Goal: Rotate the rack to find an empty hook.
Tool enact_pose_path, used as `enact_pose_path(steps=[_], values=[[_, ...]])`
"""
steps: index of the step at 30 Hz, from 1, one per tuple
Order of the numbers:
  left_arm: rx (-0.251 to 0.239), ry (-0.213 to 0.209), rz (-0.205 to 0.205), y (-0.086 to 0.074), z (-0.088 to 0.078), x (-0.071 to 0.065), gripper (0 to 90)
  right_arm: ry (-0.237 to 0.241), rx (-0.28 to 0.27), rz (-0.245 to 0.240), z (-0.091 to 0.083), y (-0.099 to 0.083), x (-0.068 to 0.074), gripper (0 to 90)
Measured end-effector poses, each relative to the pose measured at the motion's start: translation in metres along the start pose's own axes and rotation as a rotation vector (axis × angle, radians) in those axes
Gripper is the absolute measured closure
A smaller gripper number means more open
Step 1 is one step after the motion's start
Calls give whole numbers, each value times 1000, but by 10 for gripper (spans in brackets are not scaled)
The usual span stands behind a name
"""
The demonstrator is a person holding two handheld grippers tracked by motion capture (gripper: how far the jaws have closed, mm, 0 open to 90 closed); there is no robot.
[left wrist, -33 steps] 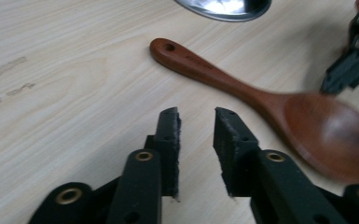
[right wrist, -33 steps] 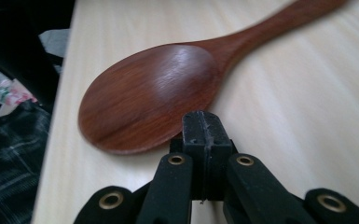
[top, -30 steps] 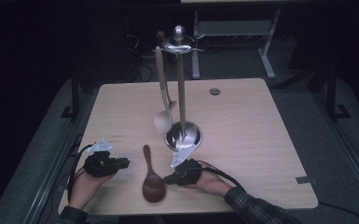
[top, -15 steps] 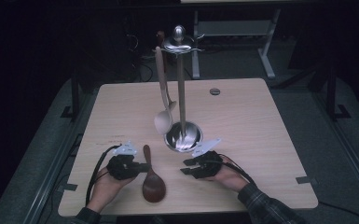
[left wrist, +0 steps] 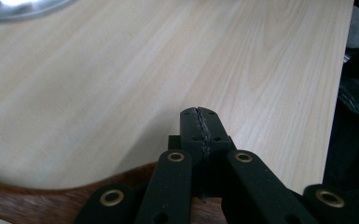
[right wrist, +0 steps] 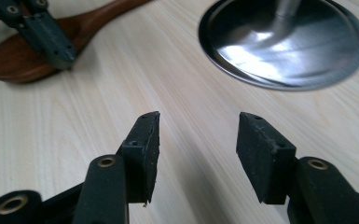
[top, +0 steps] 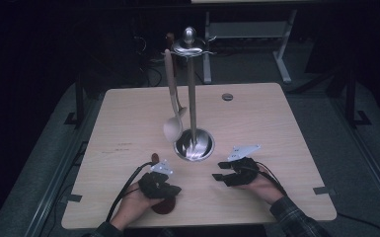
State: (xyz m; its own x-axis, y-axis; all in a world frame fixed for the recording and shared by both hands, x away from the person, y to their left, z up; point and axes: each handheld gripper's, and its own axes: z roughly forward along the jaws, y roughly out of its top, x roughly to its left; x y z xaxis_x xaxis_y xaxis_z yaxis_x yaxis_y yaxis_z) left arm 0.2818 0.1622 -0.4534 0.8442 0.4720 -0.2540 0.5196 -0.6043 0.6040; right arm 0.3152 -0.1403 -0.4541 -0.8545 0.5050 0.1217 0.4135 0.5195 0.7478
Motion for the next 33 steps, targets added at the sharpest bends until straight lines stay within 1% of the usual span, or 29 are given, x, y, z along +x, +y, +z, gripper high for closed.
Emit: enact_pose_path(steps=[2, 3, 5, 6, 7, 9, 12, 14, 15, 17, 18, 19, 20, 25, 26, 27, 28, 30, 32, 33], values=[[7, -3, -10, -3, -1, 0, 897, -12, -4, 10, -3, -2, -1, 485], [15, 0, -2, -4, -3, 1, 897, -16, -6, 8, -4, -2, -2, 484], [20, 4, -10, -7, -6, 2, 897, -19, -11, 5, -5, -3, -3, 484], [31, 9, -6, -8, -9, 2, 897, -19, -10, 8, -5, -3, -3, 484], [31, 10, -15, -10, -10, 2, 897, -19, -7, 12, -5, -3, -3, 484], [52, 24, -9, -13, -16, 3, 896, -19, -7, 9, -5, -4, -3, 484], [62, 43, -16, -21, -24, 5, 897, -18, -5, 8, -5, -4, -3, 484], [52, 53, -35, -26, -28, 5, 897, -18, -6, 10, -5, -4, -3, 484], [52, 65, -49, -29, -32, 6, 897, -18, -7, 11, -5, -4, -3, 484], [57, 81, -55, -34, -38, 9, 897, -20, -6, 12, -5, -4, -3, 484], [45, 84, -63, -37, -40, 10, 897, -20, -7, 11, -5, -4, -4, 485], [53, 90, -67, -39, -44, 12, 897, -22, -10, 4, -5, -4, -4, 485], [47, 96, -69, -41, -45, 13, 897, -24, -7, 12, -6, -4, -4, 485], [48, 160, -97, -54, -59, 21, 897, -29, -13, 16, -7, -3, -5, 485], [53, 166, -97, -55, -62, 23, 897, -29, -13, 17, -7, -3, -5, 485], [49, 175, -109, -58, -65, 25, 897, -30, -16, 11, -7, -4, -6, 486], [53, 181, -111, -59, -66, 27, 897, -30, -13, 16, -7, -3, -6, 486], [53, 195, -127, -62, -70, 31, 897, -31, -11, 18, -8, -4, -6, 486], [49, 195, -137, -63, -72, 34, 897, -30, -13, 14, -8, -4, -7, 482], [40, 192, -145, -63, -74, 34, 897, -30, -14, 21, -9, -4, -8, 481]])
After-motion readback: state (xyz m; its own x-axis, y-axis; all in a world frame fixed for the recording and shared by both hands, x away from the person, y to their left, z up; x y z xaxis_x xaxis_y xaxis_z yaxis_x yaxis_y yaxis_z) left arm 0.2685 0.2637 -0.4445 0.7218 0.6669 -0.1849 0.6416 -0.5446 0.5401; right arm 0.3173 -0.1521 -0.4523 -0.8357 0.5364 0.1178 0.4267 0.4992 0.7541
